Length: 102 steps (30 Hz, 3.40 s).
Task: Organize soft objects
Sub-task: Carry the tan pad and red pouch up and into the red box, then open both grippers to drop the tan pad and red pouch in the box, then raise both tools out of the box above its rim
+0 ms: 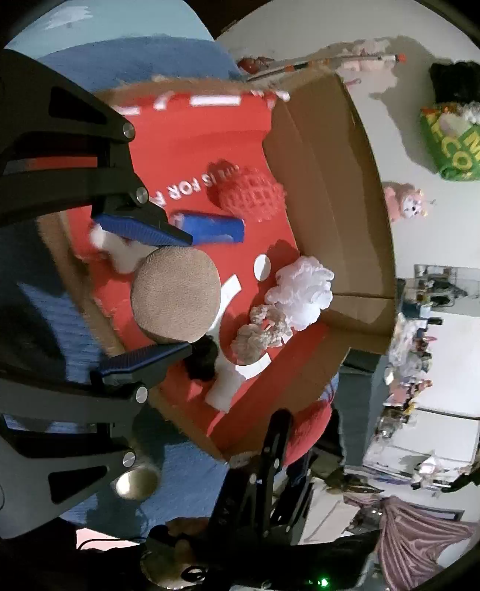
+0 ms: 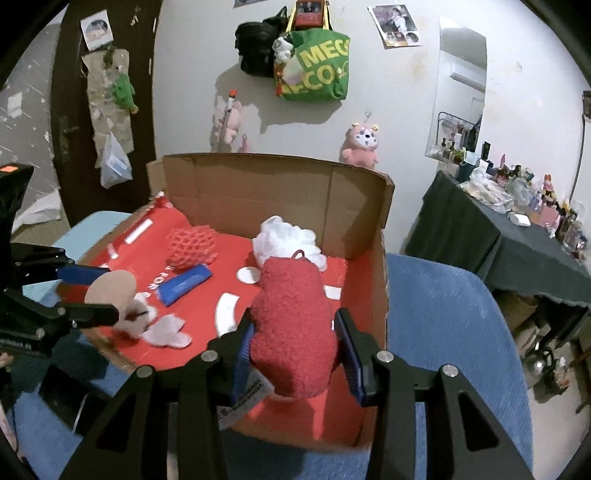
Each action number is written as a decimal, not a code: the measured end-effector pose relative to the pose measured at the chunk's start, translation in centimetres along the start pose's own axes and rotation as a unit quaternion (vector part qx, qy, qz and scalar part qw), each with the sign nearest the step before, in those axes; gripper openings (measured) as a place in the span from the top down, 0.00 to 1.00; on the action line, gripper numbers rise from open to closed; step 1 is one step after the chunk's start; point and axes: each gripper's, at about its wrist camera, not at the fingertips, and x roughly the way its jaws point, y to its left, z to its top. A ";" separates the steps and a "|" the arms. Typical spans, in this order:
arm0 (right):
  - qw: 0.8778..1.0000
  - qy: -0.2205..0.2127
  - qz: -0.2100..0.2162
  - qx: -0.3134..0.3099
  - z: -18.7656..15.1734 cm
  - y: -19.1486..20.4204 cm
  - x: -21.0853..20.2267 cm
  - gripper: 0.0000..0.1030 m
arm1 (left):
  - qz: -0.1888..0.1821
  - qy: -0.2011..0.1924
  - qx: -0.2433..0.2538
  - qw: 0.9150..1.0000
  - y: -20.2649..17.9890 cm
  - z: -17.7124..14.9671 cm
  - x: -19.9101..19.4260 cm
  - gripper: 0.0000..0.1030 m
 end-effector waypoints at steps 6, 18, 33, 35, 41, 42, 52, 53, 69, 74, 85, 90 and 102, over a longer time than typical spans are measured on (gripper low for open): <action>0.999 0.043 -0.023 -0.012 1.7 -0.2 3.8 0.56 | -0.011 0.039 0.007 0.999 0.3 2.5 4.1 0.52; 0.982 0.173 -0.047 -0.054 2.3 -0.5 10.4 0.56 | -0.002 0.116 0.021 0.993 0.7 4.5 10.3 0.52; 0.970 0.200 -0.080 -0.115 2.5 0.7 12.7 0.56 | 0.007 0.119 0.029 0.992 0.2 5.1 12.0 0.51; 0.968 0.201 -0.088 -0.125 2.4 0.8 13.0 0.56 | 0.008 0.119 0.031 0.992 0.1 5.2 12.1 0.51; 0.964 0.207 -0.090 -0.140 2.2 1.3 13.1 0.56 | 0.007 0.120 0.032 0.992 -0.1 5.6 12.6 0.51; 0.964 0.207 -0.090 -0.140 2.2 1.3 13.1 0.56 | 0.007 0.119 0.032 0.992 -0.1 5.5 12.5 0.50; 0.964 0.201 -0.091 -0.150 2.4 1.8 12.7 0.34 | 0.005 0.114 0.032 0.993 0.3 5.0 12.3 0.42; 0.964 0.199 -0.093 -0.151 2.4 1.8 12.5 0.34 | 0.004 0.113 0.031 0.993 0.3 4.9 12.2 0.42; 0.982 0.143 -0.078 -0.096 4.2 1.1 6.8 0.22 | 0.022 0.043 -0.010 0.999 0.3 3.6 4.5 0.25; 0.989 0.115 -0.062 -0.073 4.6 1.3 4.2 0.13 | 0.035 0.008 -0.031 0.999 0.2 2.5 1.1 0.18; 0.998 0.059 -0.031 -0.011 2.4 2.4 0.0 0.00 | 0.103 -0.104 -0.061 0.987 -0.5 -0.4 -3.4 0.06; 0.999 0.031 -0.028 0.023 0.5 2.1 -0.4 0.00 | 0.127 -0.130 -0.070 0.981 -0.4 -1.6 -3.4 0.06; 0.997 -0.024 -0.043 0.053 -2.2 1.8 1.5 0.00 | 0.148 -0.158 -0.085 0.973 0.5 -3.2 -1.8 0.06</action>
